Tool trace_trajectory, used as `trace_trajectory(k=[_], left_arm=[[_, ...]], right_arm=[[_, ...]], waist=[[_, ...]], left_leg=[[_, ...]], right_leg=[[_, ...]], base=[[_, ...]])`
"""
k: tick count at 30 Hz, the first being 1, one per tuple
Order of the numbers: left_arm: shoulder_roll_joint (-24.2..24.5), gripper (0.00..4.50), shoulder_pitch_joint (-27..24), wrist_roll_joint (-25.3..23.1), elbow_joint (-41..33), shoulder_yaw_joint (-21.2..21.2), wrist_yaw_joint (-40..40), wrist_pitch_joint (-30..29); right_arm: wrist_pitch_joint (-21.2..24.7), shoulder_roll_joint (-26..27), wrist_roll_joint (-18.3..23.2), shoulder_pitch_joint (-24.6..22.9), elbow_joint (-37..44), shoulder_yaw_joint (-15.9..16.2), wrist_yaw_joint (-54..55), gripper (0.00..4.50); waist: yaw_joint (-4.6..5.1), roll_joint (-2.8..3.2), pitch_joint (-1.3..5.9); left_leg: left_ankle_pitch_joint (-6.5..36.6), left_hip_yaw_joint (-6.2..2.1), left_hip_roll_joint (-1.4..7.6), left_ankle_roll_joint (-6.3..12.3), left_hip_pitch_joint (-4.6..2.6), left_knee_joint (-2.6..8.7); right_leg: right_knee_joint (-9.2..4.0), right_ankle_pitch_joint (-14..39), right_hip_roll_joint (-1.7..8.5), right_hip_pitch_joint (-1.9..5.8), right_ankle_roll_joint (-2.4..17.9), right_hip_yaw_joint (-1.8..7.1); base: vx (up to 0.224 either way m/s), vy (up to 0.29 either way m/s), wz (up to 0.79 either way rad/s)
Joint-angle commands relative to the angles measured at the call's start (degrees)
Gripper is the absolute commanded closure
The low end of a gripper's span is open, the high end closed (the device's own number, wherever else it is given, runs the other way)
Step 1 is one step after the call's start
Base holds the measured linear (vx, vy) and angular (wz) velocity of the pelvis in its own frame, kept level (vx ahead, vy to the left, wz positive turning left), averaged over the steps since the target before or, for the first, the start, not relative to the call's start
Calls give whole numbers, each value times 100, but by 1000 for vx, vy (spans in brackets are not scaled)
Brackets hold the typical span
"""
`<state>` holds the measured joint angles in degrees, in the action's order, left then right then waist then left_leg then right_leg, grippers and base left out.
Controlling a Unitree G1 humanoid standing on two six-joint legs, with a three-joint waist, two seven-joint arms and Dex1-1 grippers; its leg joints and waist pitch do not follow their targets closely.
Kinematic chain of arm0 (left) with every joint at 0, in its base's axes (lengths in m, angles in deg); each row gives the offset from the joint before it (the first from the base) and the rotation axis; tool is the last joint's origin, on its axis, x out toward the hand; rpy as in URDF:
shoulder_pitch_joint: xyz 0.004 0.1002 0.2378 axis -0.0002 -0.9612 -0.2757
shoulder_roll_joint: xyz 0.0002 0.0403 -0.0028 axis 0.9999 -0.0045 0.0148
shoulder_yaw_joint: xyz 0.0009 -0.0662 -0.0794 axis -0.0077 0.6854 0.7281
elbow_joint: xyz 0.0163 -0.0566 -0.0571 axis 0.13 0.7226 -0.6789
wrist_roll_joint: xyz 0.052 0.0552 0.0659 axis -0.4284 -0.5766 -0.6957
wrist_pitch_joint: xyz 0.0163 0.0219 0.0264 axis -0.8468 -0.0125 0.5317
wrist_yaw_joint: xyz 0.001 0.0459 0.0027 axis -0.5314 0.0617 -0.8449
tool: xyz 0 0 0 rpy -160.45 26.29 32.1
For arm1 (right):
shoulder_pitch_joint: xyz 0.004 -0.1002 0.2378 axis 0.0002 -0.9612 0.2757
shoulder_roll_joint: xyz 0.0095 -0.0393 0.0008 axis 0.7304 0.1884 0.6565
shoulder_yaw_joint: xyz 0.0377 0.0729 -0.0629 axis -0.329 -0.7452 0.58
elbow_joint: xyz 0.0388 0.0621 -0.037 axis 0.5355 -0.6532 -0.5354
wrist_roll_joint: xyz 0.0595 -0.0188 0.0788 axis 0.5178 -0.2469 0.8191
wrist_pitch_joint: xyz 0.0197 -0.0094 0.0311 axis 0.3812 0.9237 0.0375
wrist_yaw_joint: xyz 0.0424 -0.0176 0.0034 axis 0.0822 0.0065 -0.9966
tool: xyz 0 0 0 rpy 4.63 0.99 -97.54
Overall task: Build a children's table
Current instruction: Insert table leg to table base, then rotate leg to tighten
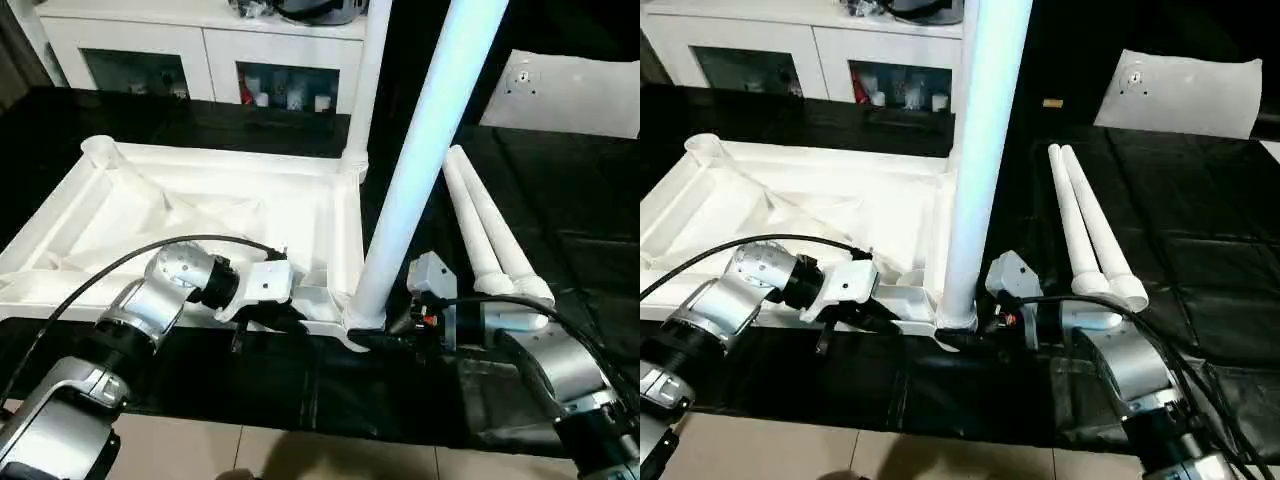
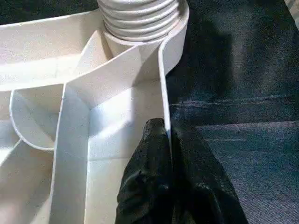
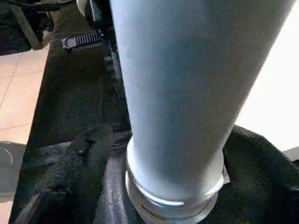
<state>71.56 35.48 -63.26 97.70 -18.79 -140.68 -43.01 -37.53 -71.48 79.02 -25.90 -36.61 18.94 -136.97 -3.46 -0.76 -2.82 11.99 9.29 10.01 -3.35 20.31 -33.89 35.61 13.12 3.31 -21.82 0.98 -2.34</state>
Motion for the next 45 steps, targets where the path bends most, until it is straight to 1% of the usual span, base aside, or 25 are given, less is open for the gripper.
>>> trace_trajectory(k=[1, 5, 7, 9, 10, 11, 12, 15, 17, 21, 22, 26, 28, 29, 30, 31, 33, 34, 35, 36, 37, 39, 42, 45], left_arm=[[-28, 450, -20, -321, 63, -391, -315, 157], [-24, 450, 7, -361, 185, -398, -325, 240], [-28, 450, 6, -365, 193, -394, -325, 239], [-32, 450, 6, -372, 212, -391, -325, 242], [-32, 450, 7, -373, 219, -390, -325, 245], [-34, 450, 10, -380, 243, -388, -323, 261], [-31, 450, 13, -387, 260, -389, -323, 275], [-31, 450, 29, -418, 367, -370, -307, 342], [-30, 450, 31, -424, 377, -364, -294, 340], [-16, 450, 25, -442, 407, -341, -252, 340], [-16, 450, 25, -442, 407, -341, -252, 340], [-20, 450, 8, -443, 405, -337, -239, 347], [-25, 450, 8, -440, 437, -325, -225, 369], [-23, 450, 6, -439, 441, -322, -224, 373], [-24, 450, 6, -441, 445, -321, -218, 377], [-24, 450, 6, -443, 451, -320, -212, 384], [-24, 450, 5, -441, 429, -318, -206, 368], [-23, 450, 6, -440, 418, -317, -204, 362], [-19, 450, 6, -439, 407, -315, -205, 355], [-17, 450, 6, -439, 402, -315, -206, 352], [-13, 450, 19, -448, 418, -311, -195, 364], [-10, 450, 27, -458, 435, -309, -192, 378], [-10, 450, 30, -468, 445, -309, -184, 388], [-4, 450, 26, -477, 427, -312, -182, 385]], right_arm=[[-44, -3, 0, 62, -16, 63, -128, 108], [-38, -40, 35, 76, -45, 109, -260, 144], [-45, -44, 37, 72, -56, 114, -287, 152], [-52, -42, 33, 75, -80, 117, -317, 174], [-54, -40, 31, 76, -85, 118, -322, 174], [-66, -36, 24, 80, -104, 123, -332, 190], [-68, -30, 20, 84, -115, 129, -336, 195], [-62, 5, -3, 83, -130, 158, -358, 201], [-71, 14, -11, 72, -132, 168, -357, 202], [-87, 55, -40, 48, -134, 206, -354, 203], [-87, 55, -40, 48, -134, 206, -354, 203], [-91, 73, -59, 26, -113, 213, -323, 203], [-178, 111, -148, 3, -106, 198, -169, 203], [-193, 125, -165, -1, -104, 191, -124, 203], [-135, 136, -115, -5, -97, 179, -147, 168], [-85, 150, -73, -9, -91, 167, -166, 147], [-53, 162, -42, -26, -76, 160, -188, 125], [-64, 166, -49, -32, -74, 159, -184, 125], [-74, 170, -55, -41, -71, 163, -182, 100], [-80, 173, -59, -46, -71, 165, -180, 100], [-137, 186, -100, -45, -96, 172, -161, 91], [-214, 199, -156, -41, -116, 174, -122, 80], [-278, 198, -229, -31, -153, 190, -82, 51], [-325, 179, -332, -40, -213, 213, -4, 51]], waist=[[21, 28, 328], [3, 30, 329], [4, 25, 328], [6, 27, 318], [1, 41, 318], [5, 34, 317], [5, 35, 316], [3, 25, 323], [2, 21, 321], [3, 42, 320], [4, 40, 318], [4, 37, 315], [3, 54, 318], [8, 50, 314], [14, 37, 310], [15, 38, 305], [16, 45, 299], [14, 48, 300], [13, 48, 307], [13, 44, 318], [10, 49, 325], [12, 50, 325], [11, 54, 318], [10, 68, 315]], left_leg=[[371, -49, 332, 368, -33, 359], [371, -44, 329, 377, -34, 353], [383, -45, 330, 372, -32, 353], [463, -44, 332, 346, -34, 360], [489, -45, 333, 332, -37, 361], [516, -45, 333, 306, -38, 365], [520, -46, 334, 301, -38, 366], [459, -43, 328, 323, -37, 360], [493, -44, 326, 319, -33, 361], [536, -46, 331, 282, -41, 366], [536, -48, 330, 277, -33, 367], [602, -48, 331, 244, -41, 373], [584, -49, 330, 236, -39, 371], [590, -50, 327, 228, -37, 374], [649, -51, 326, 217, -37, 381], [700, -50, 324, 208, -44, 383], [822, -51, 333, 166, -55, 392], [825, -51, 334, 160, -55, 391], [761, -55, 337, 157, -49, 392], [681, -55, 337, 166, -48, 387], [642, -55, 337, 175, -50, 382], [595, -51, 331, 206, -40, 379], [713, -52, 332, 166, -48, 386], [719, -55, 334, 131, -52, 391]], right_leg=[[-309, -607, 480, 311, 1631, 278], [-308, -607, 479, 314, 1623, 281], [-308, -588, 480, 315, 1625, 281], [-320, -457, 481, 306, 1623, 279], [-323, -414, 486, 307, 1624, 280], [-327, -368, 480, 306, 1612, 280], [-329, -358, 481, 305, 1608, 281], [-321, -443, 475, 307, 1612, 280], [-325, -389, 485, 314, 1603, 282], [-332, -320, 482, 305, 1598, 282], [-333, -325, 486, 312, 1600, 283], [-343, -199, 485, 306, 1578, 284], [-339, -259, 484, 304, 1578, 284], [-341, -266, 484, 304, 1576, 285], [-350, -178, 482, 305, 1563, 282], [-362, -86, 482, 300, 1555, 282], [-388, 201, 492, 291, 1524, 289], [-390, 223, 495, 290, 1521, 292], [-377, 145, 492, 294, 1520, 293], [-362, 12, 487, 298, 1529, 290], [-352, -67, 484, 298, 1539, 289], [-343, -225, 483, 299, 1569, 284], [-362, -41, 490, 299, 1550, 287], [-363, -1, 490, 291, 1539, 289]], base=[[0, 0, 0], [0, 0, 0], [0, 0, 0], [0, 0, 0], [0, 0, 0], [0, 0, 0], [0, 0, 0], [0, 0, 0], [0, 0, 0], [0, 0, 0], [0, 0, 0], [0, 0, 0], [0, 0, 0], [0, 0, 0], [0, 0, 0], [0, 0, 0], [0, 0, 0], [0, 0, 0], [0, 0, 0], [0, 0, 0], [0, 0, 0], [0, 0, 0], [0, 0, 0], [0, 0, 0]])
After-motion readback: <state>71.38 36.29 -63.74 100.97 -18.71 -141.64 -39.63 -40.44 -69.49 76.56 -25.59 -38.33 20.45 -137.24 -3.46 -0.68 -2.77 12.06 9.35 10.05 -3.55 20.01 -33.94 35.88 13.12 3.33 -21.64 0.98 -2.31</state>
